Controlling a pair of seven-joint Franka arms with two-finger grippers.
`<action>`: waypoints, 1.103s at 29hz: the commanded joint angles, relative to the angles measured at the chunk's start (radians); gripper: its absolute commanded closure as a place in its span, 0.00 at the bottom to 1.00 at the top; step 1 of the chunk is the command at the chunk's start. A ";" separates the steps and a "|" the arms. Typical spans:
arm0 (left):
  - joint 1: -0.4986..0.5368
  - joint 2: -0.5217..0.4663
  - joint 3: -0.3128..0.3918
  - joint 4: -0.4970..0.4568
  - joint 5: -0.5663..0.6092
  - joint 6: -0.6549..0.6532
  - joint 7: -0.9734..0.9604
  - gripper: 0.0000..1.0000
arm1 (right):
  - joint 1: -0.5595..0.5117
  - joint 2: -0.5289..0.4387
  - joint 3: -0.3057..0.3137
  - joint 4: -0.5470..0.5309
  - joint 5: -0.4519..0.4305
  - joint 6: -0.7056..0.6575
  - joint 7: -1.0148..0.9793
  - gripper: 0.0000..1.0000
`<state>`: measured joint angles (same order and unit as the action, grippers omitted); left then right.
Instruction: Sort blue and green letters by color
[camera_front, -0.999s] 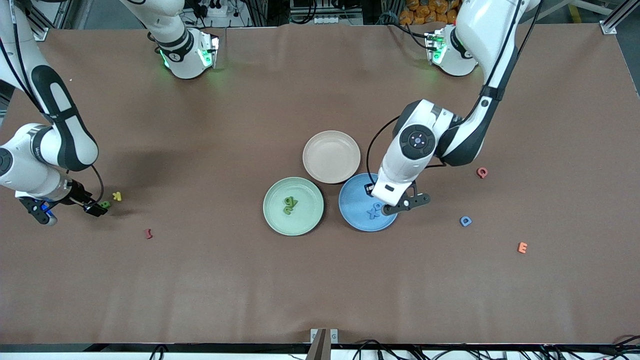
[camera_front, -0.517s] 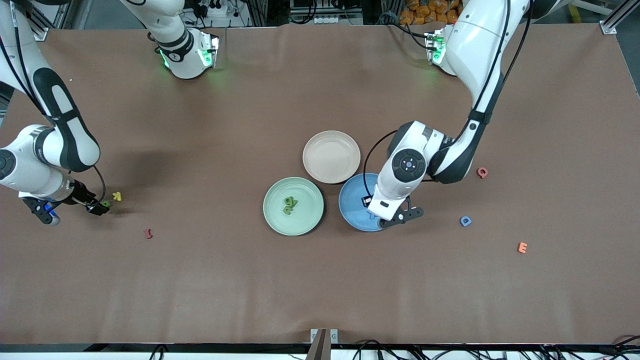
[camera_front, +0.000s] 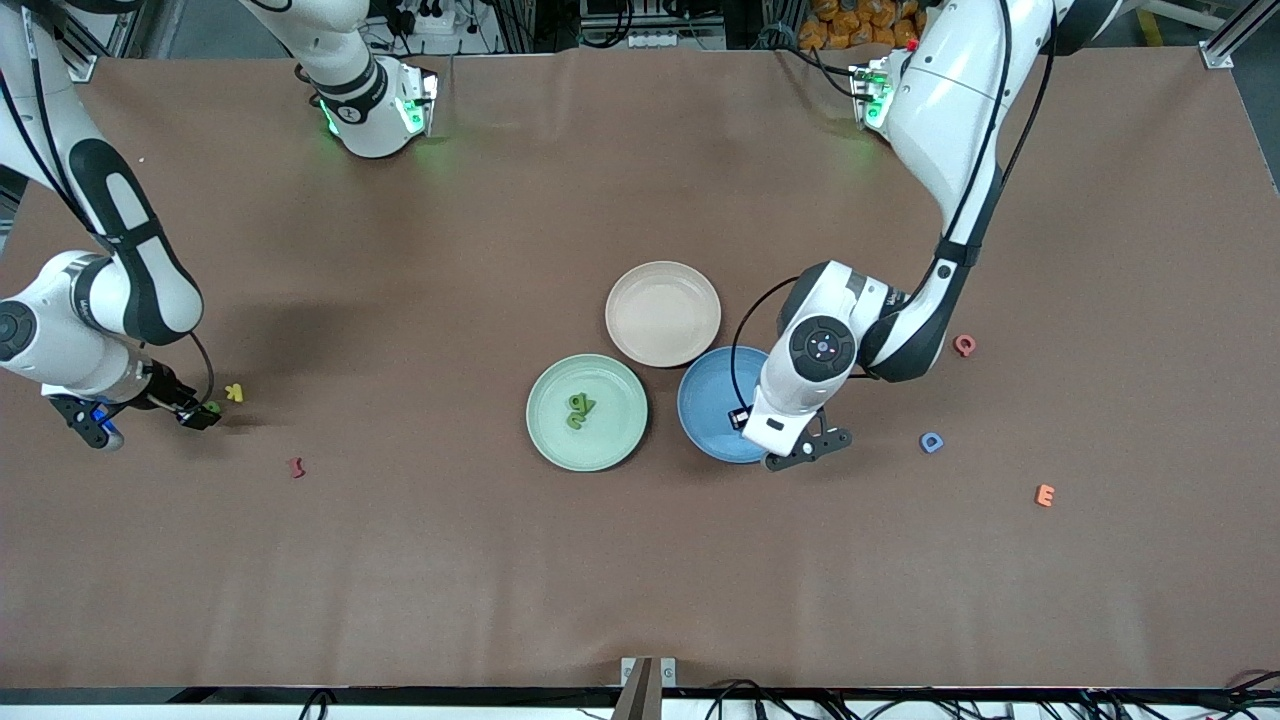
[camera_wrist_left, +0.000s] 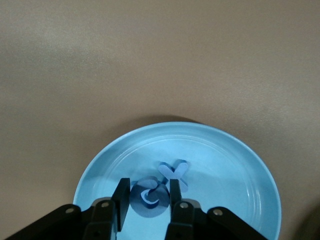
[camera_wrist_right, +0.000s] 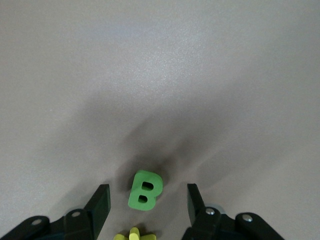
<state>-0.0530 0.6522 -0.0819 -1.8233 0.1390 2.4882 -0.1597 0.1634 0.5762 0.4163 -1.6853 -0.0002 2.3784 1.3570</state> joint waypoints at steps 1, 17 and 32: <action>0.010 -0.014 -0.002 -0.031 0.014 0.021 -0.018 0.75 | -0.030 -0.071 0.004 -0.020 0.000 -0.018 -0.056 0.00; 0.001 -0.062 -0.002 -0.030 0.014 -0.021 -0.015 0.85 | -0.093 -0.213 0.004 -0.021 0.008 -0.203 -0.237 0.00; -0.079 -0.163 -0.006 -0.019 0.011 -0.193 -0.133 0.85 | -0.165 -0.311 0.006 -0.022 0.016 -0.347 -0.412 0.00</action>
<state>-0.0856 0.5430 -0.0887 -1.8216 0.1390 2.3438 -0.2101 0.0362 0.3209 0.4160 -1.6851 0.0002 2.0755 1.0260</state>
